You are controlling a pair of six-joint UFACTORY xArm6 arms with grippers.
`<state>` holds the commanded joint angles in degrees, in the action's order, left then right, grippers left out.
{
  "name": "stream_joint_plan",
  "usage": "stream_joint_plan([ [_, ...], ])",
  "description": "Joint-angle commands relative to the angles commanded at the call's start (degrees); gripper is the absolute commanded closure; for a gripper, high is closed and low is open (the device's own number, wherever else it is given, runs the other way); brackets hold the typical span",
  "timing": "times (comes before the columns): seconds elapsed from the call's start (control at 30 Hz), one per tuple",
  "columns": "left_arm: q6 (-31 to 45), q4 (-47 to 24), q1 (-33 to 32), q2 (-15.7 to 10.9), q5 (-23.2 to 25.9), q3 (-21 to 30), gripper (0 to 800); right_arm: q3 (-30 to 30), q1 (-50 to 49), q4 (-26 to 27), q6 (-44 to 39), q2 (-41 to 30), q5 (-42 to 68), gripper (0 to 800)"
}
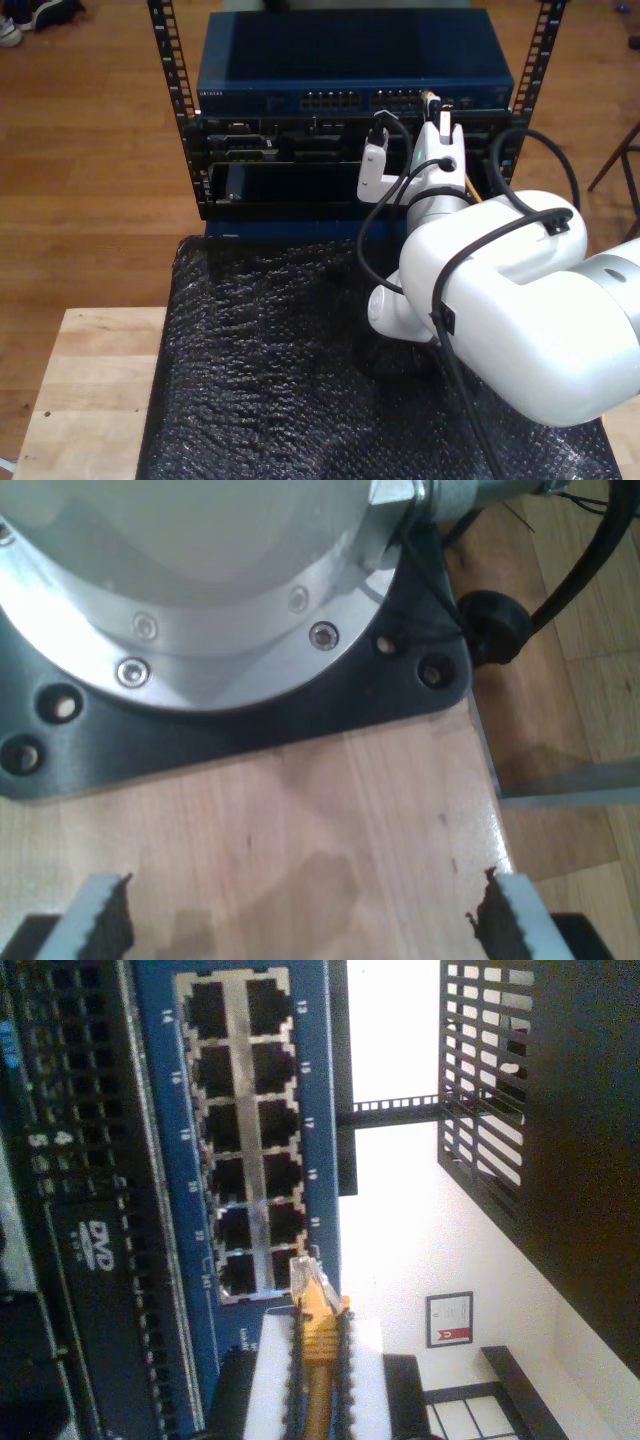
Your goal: Grab the cable and plug it in
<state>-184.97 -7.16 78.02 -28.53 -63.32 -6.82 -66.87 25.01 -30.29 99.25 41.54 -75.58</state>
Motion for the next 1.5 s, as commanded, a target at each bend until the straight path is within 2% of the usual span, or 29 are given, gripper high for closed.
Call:
stream_joint_plan([
  [1.5, 0.00, 0.00, 0.00, 0.00, 0.00, 0.00, 0, -1.49, -0.18, 0.18, 0.00, 1.58, 0.18, 800],
])
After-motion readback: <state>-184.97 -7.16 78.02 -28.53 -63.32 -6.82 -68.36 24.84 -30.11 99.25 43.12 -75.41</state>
